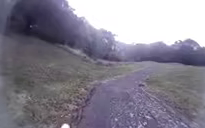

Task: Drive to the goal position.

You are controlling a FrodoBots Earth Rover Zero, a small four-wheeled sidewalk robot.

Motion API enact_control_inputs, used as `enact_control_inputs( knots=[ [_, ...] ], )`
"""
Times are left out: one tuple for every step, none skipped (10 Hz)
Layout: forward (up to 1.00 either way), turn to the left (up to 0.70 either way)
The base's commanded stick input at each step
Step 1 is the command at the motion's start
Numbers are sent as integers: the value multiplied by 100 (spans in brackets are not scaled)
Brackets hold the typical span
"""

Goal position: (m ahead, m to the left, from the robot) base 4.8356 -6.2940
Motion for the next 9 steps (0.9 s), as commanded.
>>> enact_control_inputs(
  knots=[
    [70,0],
    [70,0],
    [70,-3],
    [70,-20],
    [70,-21],
    [70,0],
    [70,0],
    [70,0],
    [70,0]
  ],
)
